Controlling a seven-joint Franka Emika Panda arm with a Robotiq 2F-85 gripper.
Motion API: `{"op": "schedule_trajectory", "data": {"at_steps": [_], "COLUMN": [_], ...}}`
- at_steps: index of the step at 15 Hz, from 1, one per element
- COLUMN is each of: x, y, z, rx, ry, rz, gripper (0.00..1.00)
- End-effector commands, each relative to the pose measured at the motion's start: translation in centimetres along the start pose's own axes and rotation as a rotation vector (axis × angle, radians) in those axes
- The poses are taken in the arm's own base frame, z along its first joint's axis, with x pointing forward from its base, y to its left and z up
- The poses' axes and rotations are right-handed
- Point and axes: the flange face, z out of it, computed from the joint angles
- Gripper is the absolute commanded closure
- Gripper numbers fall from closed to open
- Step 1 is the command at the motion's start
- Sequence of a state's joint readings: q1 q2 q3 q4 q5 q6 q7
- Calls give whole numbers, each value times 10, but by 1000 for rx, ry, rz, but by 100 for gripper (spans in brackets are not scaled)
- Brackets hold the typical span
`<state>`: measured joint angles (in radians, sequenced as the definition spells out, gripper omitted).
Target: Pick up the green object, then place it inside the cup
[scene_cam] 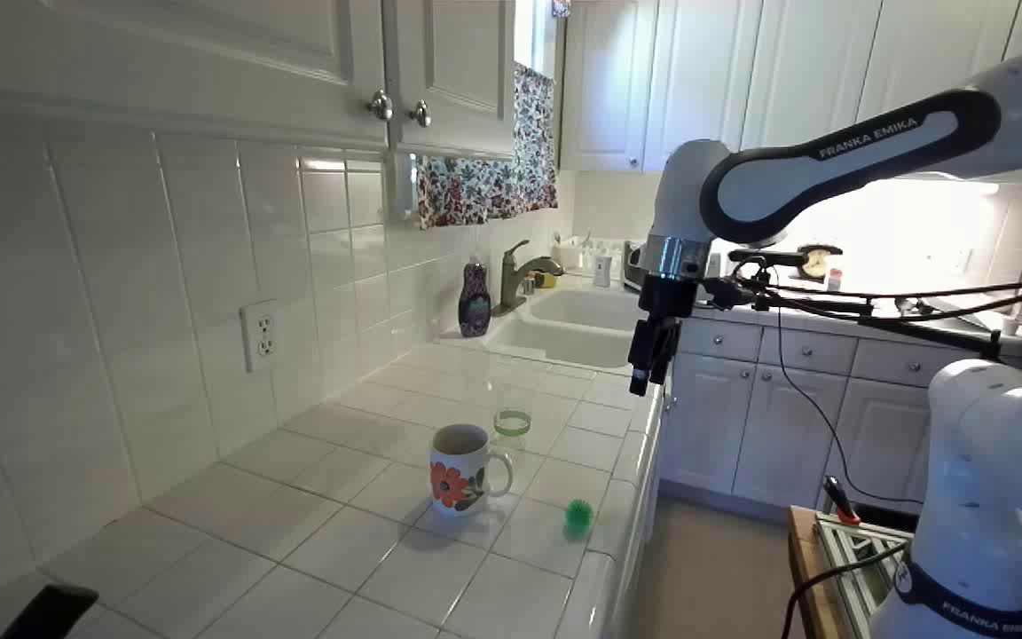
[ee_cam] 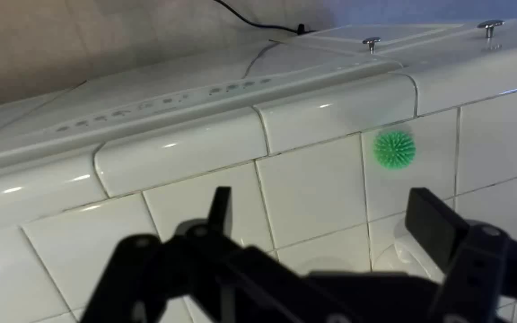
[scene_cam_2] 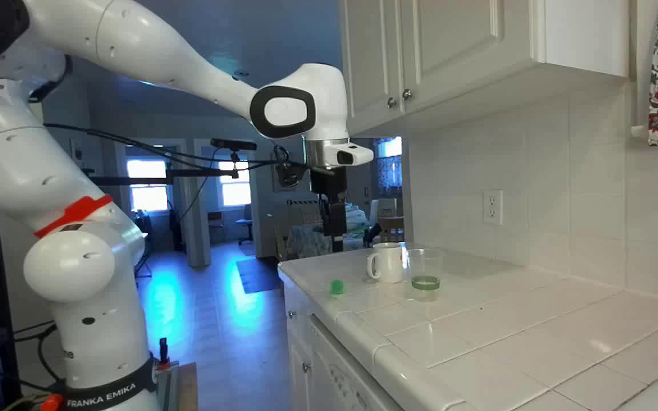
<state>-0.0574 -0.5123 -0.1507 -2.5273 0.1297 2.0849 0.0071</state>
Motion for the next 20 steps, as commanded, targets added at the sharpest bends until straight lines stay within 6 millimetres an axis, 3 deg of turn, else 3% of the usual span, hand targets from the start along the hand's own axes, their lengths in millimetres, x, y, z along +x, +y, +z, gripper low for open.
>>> {"op": "schedule_trajectory", "data": {"at_steps": [1,17,20], "x": [0,-1,6], "y": [0,-2,-3], "z": [-1,0,7], "rx": [0,-2,17], "ry": [-1,-6,-21], "rz": [0,-3,-66], "gripper": [0,0,0]}}
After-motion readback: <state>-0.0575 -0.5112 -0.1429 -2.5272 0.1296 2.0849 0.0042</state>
